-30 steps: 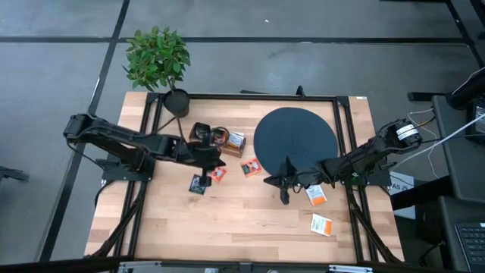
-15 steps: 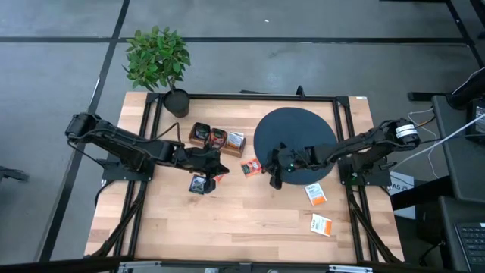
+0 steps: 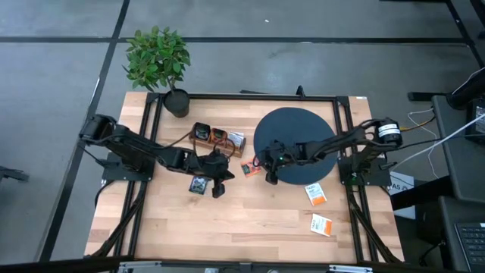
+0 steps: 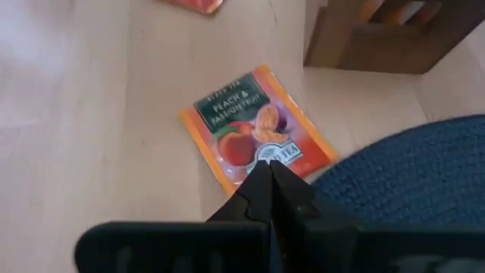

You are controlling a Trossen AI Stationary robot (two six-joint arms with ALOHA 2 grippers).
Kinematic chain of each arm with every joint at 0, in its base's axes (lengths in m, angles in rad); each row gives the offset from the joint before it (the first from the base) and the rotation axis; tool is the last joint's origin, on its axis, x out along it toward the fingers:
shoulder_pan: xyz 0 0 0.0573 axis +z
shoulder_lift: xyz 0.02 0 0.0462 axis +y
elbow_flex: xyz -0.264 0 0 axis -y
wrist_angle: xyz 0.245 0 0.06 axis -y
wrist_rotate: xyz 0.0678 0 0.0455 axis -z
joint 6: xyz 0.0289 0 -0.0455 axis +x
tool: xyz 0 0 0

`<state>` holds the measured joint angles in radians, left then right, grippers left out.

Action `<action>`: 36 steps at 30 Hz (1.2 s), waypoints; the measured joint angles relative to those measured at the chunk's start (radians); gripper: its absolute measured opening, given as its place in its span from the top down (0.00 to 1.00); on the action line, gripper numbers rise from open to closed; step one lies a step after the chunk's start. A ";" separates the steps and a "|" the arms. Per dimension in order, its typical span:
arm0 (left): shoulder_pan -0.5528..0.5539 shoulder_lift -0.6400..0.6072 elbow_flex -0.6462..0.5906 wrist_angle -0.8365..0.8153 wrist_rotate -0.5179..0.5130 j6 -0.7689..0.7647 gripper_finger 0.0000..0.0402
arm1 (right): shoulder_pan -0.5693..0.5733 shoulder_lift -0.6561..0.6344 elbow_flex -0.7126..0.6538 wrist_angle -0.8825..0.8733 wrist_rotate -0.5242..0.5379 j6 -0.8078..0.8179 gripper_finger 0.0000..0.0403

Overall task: Pick & Place Tea
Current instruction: Put the right orange tea bag into the middle section of the wooden organizer

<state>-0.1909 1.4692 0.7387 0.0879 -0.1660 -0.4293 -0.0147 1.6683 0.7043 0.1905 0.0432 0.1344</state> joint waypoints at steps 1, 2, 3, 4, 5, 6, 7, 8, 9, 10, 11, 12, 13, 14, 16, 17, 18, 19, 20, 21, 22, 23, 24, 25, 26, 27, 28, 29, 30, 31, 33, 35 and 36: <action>0.000 0.008 0.000 -0.001 -0.002 -0.005 0.99 | -0.006 0.006 0.000 0.006 -0.001 -0.013 0.99; -0.002 0.013 0.000 -0.009 -0.005 -0.008 0.99 | -0.013 0.014 0.000 0.023 -0.007 -0.024 0.99; -0.004 0.018 0.000 -0.010 -0.008 -0.013 0.99 | -0.021 0.018 0.000 0.033 -0.021 -0.034 0.99; -0.005 0.023 0.000 -0.007 -0.008 -0.018 0.99 | -0.029 0.021 0.000 0.035 -0.033 -0.036 0.99; -0.004 0.026 0.000 -0.008 -0.008 -0.026 0.99 | -0.035 0.028 0.000 0.045 -0.049 -0.037 0.99; -0.005 0.028 0.000 -0.014 -0.007 -0.033 0.99 | -0.039 0.034 0.000 0.047 -0.057 -0.037 0.99; -0.004 0.028 0.000 -0.016 -0.008 -0.039 0.99 | -0.043 0.040 0.000 0.045 -0.061 -0.038 0.99; -0.004 0.028 0.000 -0.012 -0.009 -0.040 0.99 | -0.045 0.046 0.000 0.047 -0.062 -0.039 0.99; -0.004 0.028 0.000 -0.009 -0.011 -0.040 0.99 | -0.044 0.050 0.000 0.050 -0.064 -0.043 0.99; -0.005 0.028 0.000 -0.009 -0.012 -0.040 0.99 | -0.044 0.057 -0.001 0.065 -0.065 -0.051 0.99; -0.005 0.028 0.000 -0.008 -0.012 -0.040 0.98 | -0.044 0.064 0.000 0.080 -0.068 -0.059 0.99; -0.005 0.028 0.000 -0.003 -0.012 -0.040 0.98 | -0.044 0.069 0.000 0.086 -0.072 -0.063 0.99; -0.005 0.028 0.000 0.001 -0.012 -0.040 0.98 | -0.043 0.076 0.000 0.102 -0.074 -0.064 0.99; -0.005 0.028 0.000 0.000 -0.012 -0.040 0.98 | -0.044 0.082 0.000 0.109 -0.074 -0.065 0.99; -0.005 0.028 0.000 -0.001 -0.015 -0.040 0.98 | -0.049 0.093 0.000 0.108 -0.074 -0.064 0.99; -0.005 0.028 0.000 -0.001 -0.015 -0.040 0.98 | -0.051 0.099 0.000 0.105 -0.074 -0.062 0.99; -0.005 0.028 0.000 -0.001 -0.015 -0.039 0.98 | -0.051 0.106 -0.001 0.108 -0.074 -0.061 0.99; -0.005 0.028 0.000 -0.002 -0.015 -0.039 0.98 | -0.052 0.113 -0.001 0.115 -0.072 -0.061 0.99; -0.005 0.028 0.000 -0.001 -0.015 -0.039 0.98 | -0.052 0.118 -0.001 0.122 -0.071 -0.062 0.99; -0.005 0.028 0.000 -0.001 -0.015 -0.039 0.98 | -0.051 0.126 0.000 0.139 -0.072 -0.061 0.99; -0.005 0.028 0.000 -0.002 -0.015 -0.039 0.99 | -0.052 0.132 0.000 0.145 -0.071 -0.061 0.99; -0.005 0.028 0.000 -0.002 -0.016 -0.039 0.99 | -0.053 0.137 0.000 0.149 -0.071 -0.061 0.99; -0.005 0.028 0.000 -0.001 -0.020 -0.039 0.99 | -0.053 0.143 0.001 0.155 -0.072 -0.059 0.99; -0.005 0.028 0.000 -0.001 -0.023 -0.039 0.99 | -0.053 0.146 0.002 0.155 -0.072 -0.055 0.99; -0.005 0.028 0.000 -0.002 -0.026 -0.039 0.99 | -0.053 0.150 0.002 0.158 -0.072 -0.043 0.99; -0.005 0.028 0.000 -0.001 -0.026 -0.040 0.99 | -0.053 0.153 0.002 0.159 -0.075 -0.031 0.99; -0.005 0.028 0.000 -0.002 -0.026 -0.048 0.98 | -0.053 0.153 0.002 0.156 -0.078 -0.012 0.99; -0.005 0.028 0.000 -0.002 -0.026 -0.056 0.98 | -0.053 0.153 0.002 0.155 -0.084 0.004 0.99; -0.005 0.028 0.000 -0.001 -0.026 -0.065 0.98 | -0.052 0.153 0.002 0.154 -0.088 0.024 0.99; -0.004 0.028 0.000 -0.001 -0.026 -0.076 0.97 | -0.048 0.153 0.002 0.153 -0.088 0.043 0.99; -0.003 0.028 0.000 -0.001 -0.026 -0.109 0.96 | -0.036 0.153 0.002 0.152 -0.085 0.071 0.99; -0.003 0.028 0.000 -0.002 -0.026 -0.143 0.95 | -0.015 0.153 0.002 0.150 -0.085 0.091 0.99; -0.003 0.028 0.000 -0.002 -0.026 -0.162 0.95 | -0.002 0.153 0.002 0.150 -0.086 0.099 0.99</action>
<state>-0.1940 1.4967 0.7391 0.0860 -0.1917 -0.5917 -0.0168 1.8214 0.7063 0.3402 -0.0425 0.2332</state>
